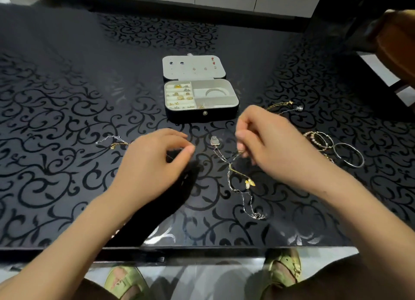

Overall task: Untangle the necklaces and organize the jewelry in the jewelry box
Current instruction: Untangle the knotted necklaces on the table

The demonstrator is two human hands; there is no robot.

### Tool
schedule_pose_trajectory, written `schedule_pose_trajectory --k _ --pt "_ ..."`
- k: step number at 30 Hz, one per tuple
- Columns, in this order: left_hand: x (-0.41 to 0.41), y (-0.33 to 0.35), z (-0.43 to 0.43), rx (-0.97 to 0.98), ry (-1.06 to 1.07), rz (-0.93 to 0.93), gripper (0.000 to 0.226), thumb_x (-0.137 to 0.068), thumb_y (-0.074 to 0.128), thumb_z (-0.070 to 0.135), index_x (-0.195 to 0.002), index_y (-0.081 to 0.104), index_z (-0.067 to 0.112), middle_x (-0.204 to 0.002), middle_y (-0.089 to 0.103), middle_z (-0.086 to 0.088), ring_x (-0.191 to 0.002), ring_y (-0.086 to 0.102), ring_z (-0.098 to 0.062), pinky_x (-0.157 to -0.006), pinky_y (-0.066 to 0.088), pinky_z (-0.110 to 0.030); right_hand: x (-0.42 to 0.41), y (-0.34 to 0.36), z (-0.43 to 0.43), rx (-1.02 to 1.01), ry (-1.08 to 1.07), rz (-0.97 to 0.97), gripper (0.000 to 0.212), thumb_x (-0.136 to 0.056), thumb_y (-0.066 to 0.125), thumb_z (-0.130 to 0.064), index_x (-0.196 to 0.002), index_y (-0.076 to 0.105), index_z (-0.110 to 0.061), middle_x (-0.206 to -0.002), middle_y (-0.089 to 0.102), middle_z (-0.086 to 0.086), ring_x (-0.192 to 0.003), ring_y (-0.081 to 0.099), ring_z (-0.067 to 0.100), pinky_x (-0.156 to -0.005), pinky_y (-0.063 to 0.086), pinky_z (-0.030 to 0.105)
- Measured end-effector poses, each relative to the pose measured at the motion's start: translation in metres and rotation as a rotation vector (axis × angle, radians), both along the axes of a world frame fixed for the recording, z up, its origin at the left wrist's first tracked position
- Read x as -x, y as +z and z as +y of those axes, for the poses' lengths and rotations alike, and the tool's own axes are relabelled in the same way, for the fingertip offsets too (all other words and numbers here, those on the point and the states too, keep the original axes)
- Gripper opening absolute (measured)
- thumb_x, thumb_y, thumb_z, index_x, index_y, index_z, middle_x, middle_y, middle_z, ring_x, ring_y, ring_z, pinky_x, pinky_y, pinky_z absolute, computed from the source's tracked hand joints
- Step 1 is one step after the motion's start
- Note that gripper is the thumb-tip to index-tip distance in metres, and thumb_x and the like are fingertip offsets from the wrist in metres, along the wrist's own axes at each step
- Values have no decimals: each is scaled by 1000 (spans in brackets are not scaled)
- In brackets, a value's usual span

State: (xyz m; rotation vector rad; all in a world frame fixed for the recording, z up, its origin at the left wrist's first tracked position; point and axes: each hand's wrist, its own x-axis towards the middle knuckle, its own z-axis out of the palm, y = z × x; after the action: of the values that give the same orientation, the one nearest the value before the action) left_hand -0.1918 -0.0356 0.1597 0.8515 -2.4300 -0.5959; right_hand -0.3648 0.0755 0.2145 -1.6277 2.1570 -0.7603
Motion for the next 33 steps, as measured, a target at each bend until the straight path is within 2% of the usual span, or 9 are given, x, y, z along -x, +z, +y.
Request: schedule_pose_trajectory --k 7,10,11,15,19,22,26,30,33 --pt "-10 -5 -14 84 -43 -101 15 -87 61 22 -94 74 18 -96 69 3 -88 64 -19 -73 45 -28 -61 -34 -4 -132 105 88 17 -91 46 -3 -88 42 -19 -83 60 3 -82 57 26 -75 46 40" --pt "-11 -9 -13 112 -139 -112 27 -83 49 23 -94 73 18 -95 69 3 -88 63 -23 -76 50 -37 -73 -48 12 -137 141 114 2 -95 49 -21 -96 47 -19 -85 57 -3 -87 54 23 -77 42 37" --pt "-11 -11 -13 136 -163 -113 31 -84 45 23 -97 72 19 -97 69 3 -89 62 -25 -75 50 -41 -74 -49 18 -126 135 130 11 -94 50 -28 -101 50 -20 -84 54 -8 -87 54 19 -76 41 34" --pt "-4 -19 -9 216 -187 -110 35 -88 40 30 -103 70 22 -105 67 6 -92 60 -25 -79 44 -40 -59 -47 46 -104 -99 237 21 -88 54 -45 -101 52 -28 -76 40 -15 -77 42 6 -69 35 24" --pt "13 -26 -5 290 -204 -82 28 -87 48 33 -101 71 24 -105 67 5 -92 60 -25 -79 34 -35 -39 -49 68 -267 -305 353 35 -85 52 -57 -104 49 -28 -87 43 -13 -86 46 8 -70 37 23" --pt "33 -29 -8 365 -222 -48 20 -82 60 16 -98 72 20 -99 68 0 -85 58 -30 -73 33 -35 -37 -55 76 -335 -326 266 30 -87 53 -52 -103 48 -28 -89 43 -14 -85 45 7 -71 38 23" --pt "56 -28 -10 392 -201 -149 28 -73 73 3 -97 73 19 -87 60 -10 -78 53 -33 -69 21 -33 -38 -64 78 -245 -337 214 13 -94 49 -36 -86 47 -26 -89 48 -10 -86 50 12 -74 42 26" --pt "63 -38 -6 345 -194 -269 23 -92 55 15 -113 61 19 -103 51 -10 -95 44 -30 -71 13 -30 -36 -69 78 -172 -276 211 19 -95 48 -28 -78 43 -21 -85 50 -4 -83 49 18 -72 41 29" --pt "65 -44 -8 373 -169 -305 13 -94 49 18 -102 55 9 -100 49 -11 -91 40 -28 -70 16 -32 -27 -62 81 -101 -257 154 20 -95 48 -24 -76 49 -15 -82 52 -4 -83 48 17 -73 35 26"
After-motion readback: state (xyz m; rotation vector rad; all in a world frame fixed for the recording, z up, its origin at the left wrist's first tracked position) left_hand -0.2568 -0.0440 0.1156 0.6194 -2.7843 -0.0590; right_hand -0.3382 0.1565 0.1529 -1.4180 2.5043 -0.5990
